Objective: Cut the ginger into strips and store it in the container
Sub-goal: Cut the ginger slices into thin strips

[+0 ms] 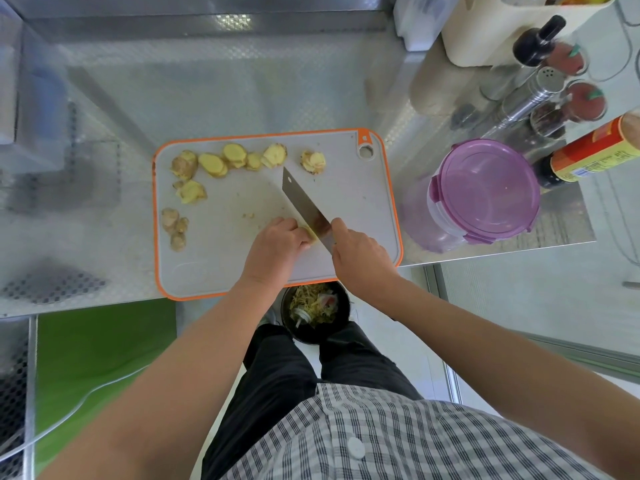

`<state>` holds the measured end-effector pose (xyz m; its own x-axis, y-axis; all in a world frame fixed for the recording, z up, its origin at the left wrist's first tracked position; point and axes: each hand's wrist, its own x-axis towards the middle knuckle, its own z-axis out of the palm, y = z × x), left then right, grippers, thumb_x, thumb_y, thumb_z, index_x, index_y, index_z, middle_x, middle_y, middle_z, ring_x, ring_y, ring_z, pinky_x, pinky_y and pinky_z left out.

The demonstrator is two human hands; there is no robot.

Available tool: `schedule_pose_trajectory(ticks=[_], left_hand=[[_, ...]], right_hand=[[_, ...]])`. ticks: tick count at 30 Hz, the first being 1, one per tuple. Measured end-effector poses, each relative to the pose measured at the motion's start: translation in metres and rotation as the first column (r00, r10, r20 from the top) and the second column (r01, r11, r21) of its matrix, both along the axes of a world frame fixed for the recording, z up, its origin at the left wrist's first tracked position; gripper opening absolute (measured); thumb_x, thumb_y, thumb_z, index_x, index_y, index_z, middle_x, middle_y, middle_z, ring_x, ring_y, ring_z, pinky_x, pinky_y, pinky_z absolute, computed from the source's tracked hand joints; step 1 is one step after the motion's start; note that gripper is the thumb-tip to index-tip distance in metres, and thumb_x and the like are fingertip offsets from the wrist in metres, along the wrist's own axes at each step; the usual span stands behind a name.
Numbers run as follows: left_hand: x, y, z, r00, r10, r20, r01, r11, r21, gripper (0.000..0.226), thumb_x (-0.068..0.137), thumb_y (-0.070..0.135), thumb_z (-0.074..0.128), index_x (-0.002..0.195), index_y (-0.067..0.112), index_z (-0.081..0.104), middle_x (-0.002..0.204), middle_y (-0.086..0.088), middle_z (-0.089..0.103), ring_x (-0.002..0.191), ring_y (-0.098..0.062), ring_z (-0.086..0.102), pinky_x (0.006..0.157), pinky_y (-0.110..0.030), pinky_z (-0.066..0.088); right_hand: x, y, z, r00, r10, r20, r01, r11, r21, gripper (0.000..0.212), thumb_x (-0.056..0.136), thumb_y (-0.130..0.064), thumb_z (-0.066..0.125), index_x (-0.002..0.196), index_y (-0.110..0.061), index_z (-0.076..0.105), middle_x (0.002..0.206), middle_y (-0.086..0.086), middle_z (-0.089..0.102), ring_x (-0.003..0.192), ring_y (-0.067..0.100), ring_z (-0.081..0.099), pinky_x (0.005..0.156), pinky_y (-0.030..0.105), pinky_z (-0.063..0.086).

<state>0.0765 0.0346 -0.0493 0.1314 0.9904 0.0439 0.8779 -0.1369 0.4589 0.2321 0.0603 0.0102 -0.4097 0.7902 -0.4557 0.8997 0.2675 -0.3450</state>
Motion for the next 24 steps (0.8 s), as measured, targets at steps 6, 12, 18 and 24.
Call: schedule_pose_trajectory(ticks=[6, 12, 18, 24], left_hand=[[-0.001, 0.000, -0.002, 1.000, 0.000, 0.026, 0.000, 1.000, 0.019, 0.021, 0.057, -0.004, 0.086, 0.068, 0.007, 0.072, 0.058, -0.006, 0.054, 0.056, -0.029, 0.053, 0.047, -0.029, 0.044], [-0.001, -0.001, -0.002, 0.999, 0.009, 0.043, -0.010, 1.000, 0.019, 0.019, 0.060, -0.004, 0.084, 0.069, 0.008, 0.073, 0.059, -0.006, 0.052, 0.057, -0.028, 0.052, 0.047, -0.028, 0.045], [-0.002, -0.001, -0.001, 1.000, -0.007, 0.013, 0.006, 1.000, 0.012, 0.024, 0.055, -0.008, 0.085, 0.064, 0.008, 0.071, 0.059, -0.006, 0.054, 0.056, -0.027, 0.052, 0.046, -0.026, 0.041], [-0.001, -0.001, 0.003, 1.000, -0.021, 0.008, 0.021, 0.999, 0.047, 0.026, 0.052, -0.008, 0.087, 0.063, 0.010, 0.071, 0.057, -0.005, 0.055, 0.053, -0.027, 0.053, 0.048, -0.023, 0.039]], right_hand=[[-0.005, -0.002, -0.007, 0.999, -0.038, -0.001, 0.038, 0.999, -0.016, 0.016, 0.094, -0.005, 0.035, 0.093, -0.016, 0.024, 0.067, -0.002, 0.036, 0.062, 0.026, 0.042, 0.055, 0.034, 0.030], [-0.004, -0.003, -0.014, 0.997, -0.062, -0.040, 0.063, 0.998, 0.030, 0.005, 0.098, -0.011, 0.035, 0.103, -0.011, 0.034, 0.078, 0.005, 0.047, 0.065, 0.031, 0.043, 0.059, 0.036, 0.034], [0.003, -0.001, 0.001, 0.998, -0.006, -0.058, 0.007, 1.000, 0.011, 0.010, 0.096, -0.008, 0.035, 0.100, -0.014, 0.029, 0.069, -0.001, 0.036, 0.066, 0.030, 0.041, 0.060, 0.035, 0.031], [-0.002, -0.004, 0.001, 1.000, -0.010, -0.024, 0.010, 1.000, 0.025, 0.016, 0.094, -0.006, 0.035, 0.094, -0.017, 0.023, 0.069, -0.001, 0.036, 0.064, 0.030, 0.042, 0.059, 0.035, 0.032]])
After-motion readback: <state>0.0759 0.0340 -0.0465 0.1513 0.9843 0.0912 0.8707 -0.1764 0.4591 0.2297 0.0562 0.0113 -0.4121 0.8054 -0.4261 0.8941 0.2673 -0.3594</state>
